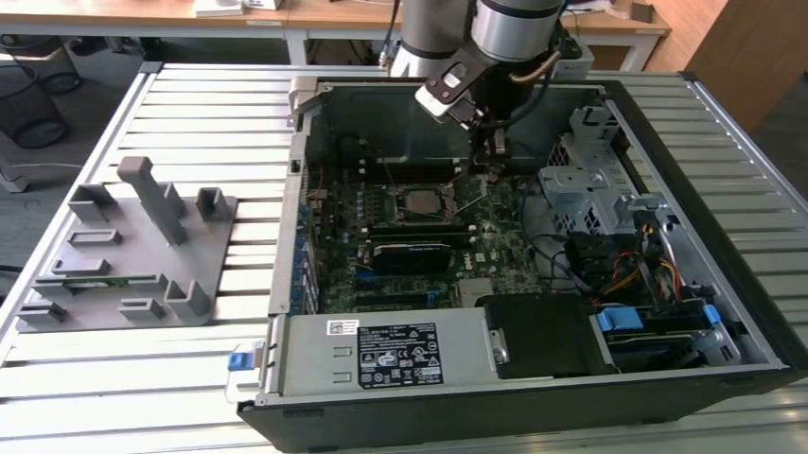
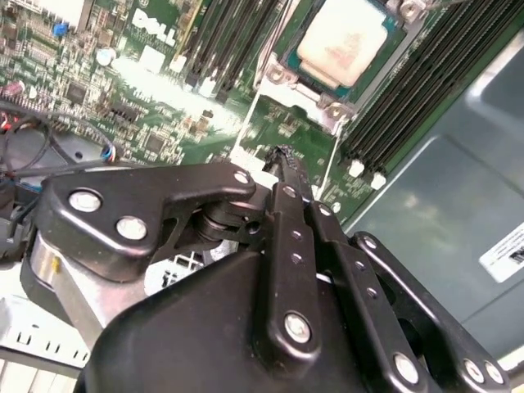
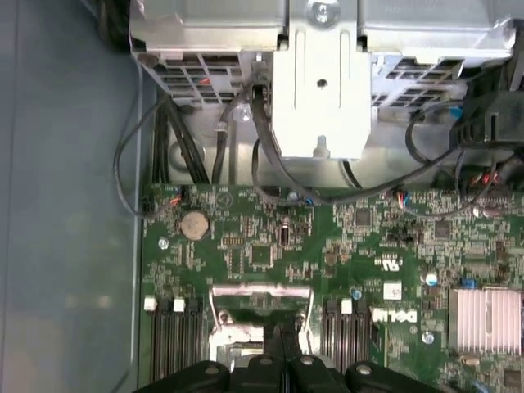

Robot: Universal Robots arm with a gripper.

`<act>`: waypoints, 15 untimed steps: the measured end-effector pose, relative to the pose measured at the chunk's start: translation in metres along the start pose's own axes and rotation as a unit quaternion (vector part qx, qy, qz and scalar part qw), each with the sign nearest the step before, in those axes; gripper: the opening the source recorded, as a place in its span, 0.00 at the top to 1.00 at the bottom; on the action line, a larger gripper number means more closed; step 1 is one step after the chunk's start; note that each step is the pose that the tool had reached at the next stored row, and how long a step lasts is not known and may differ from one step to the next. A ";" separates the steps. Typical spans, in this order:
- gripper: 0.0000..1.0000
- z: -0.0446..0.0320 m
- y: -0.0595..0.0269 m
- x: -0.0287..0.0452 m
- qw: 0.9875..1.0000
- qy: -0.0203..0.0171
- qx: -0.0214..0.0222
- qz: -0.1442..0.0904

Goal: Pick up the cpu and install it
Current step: 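Close the cpu cover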

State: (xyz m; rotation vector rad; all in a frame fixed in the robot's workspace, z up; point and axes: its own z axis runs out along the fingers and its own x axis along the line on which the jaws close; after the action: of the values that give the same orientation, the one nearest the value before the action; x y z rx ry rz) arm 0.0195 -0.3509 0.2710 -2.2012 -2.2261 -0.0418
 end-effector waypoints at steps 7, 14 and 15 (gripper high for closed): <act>0.89 0.0002 0.0130 -0.0001 1.000 0.000 0.000 0.000; 0.89 0.0022 0.0210 -0.0003 1.000 0.000 0.000 -0.006; 0.89 0.0026 0.0220 -0.0002 1.000 0.000 0.000 -0.007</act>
State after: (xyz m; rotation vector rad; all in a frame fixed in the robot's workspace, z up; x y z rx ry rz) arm 0.0415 -0.3508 0.2687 -2.1844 -2.2420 -0.0411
